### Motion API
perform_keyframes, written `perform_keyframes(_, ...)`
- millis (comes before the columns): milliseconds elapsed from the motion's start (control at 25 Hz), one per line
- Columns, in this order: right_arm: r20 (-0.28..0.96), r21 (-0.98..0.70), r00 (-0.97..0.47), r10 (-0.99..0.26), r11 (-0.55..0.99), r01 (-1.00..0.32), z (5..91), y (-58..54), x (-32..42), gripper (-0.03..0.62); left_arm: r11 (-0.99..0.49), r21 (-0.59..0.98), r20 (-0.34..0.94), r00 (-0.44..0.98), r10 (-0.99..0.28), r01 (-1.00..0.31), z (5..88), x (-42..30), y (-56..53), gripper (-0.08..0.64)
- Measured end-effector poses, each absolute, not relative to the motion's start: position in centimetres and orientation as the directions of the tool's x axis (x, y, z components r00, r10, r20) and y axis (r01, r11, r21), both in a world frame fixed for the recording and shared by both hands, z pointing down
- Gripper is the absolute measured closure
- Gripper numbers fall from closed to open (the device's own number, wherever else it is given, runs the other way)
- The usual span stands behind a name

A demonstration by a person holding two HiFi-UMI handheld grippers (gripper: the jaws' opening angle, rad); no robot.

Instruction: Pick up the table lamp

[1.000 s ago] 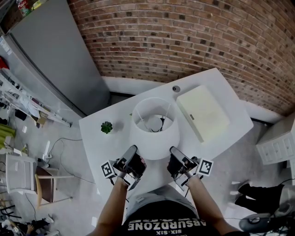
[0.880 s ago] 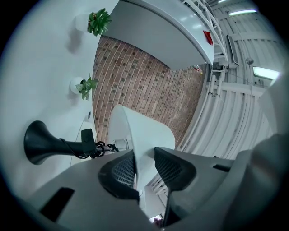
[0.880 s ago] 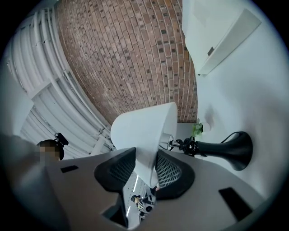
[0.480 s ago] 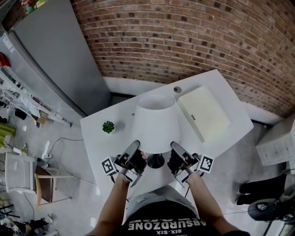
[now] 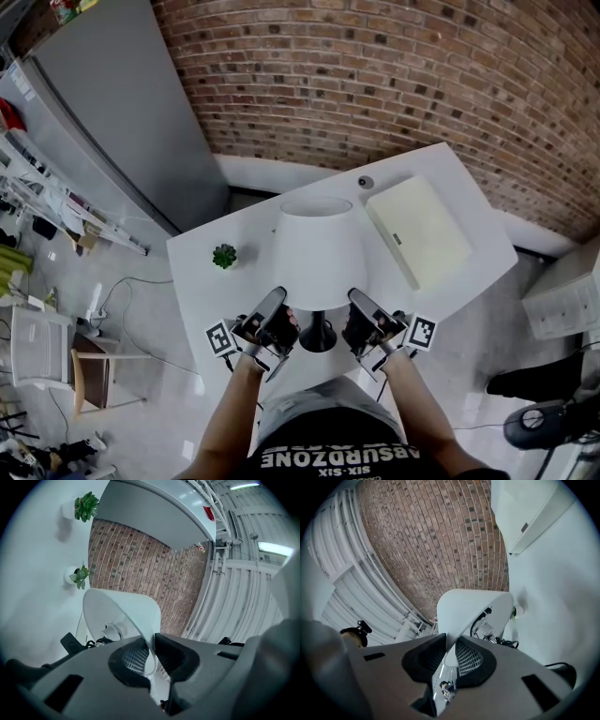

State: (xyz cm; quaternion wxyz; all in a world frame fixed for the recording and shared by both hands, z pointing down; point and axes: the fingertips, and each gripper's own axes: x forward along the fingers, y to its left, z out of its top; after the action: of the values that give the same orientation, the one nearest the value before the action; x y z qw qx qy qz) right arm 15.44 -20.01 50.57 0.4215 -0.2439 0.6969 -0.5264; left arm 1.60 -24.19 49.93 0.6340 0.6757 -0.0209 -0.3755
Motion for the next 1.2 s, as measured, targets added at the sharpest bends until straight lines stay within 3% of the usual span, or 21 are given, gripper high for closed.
perform_keyframes(1200, -0.398, -0.899, -0.551, -0.733, 0.433, 0.072, 45.3, -21.2, 15.2, 0.531, -0.326, 0.837, -0.546, 0.719, -0.430, 0.440, 44.6, 1.4, -24.7, 0.517)
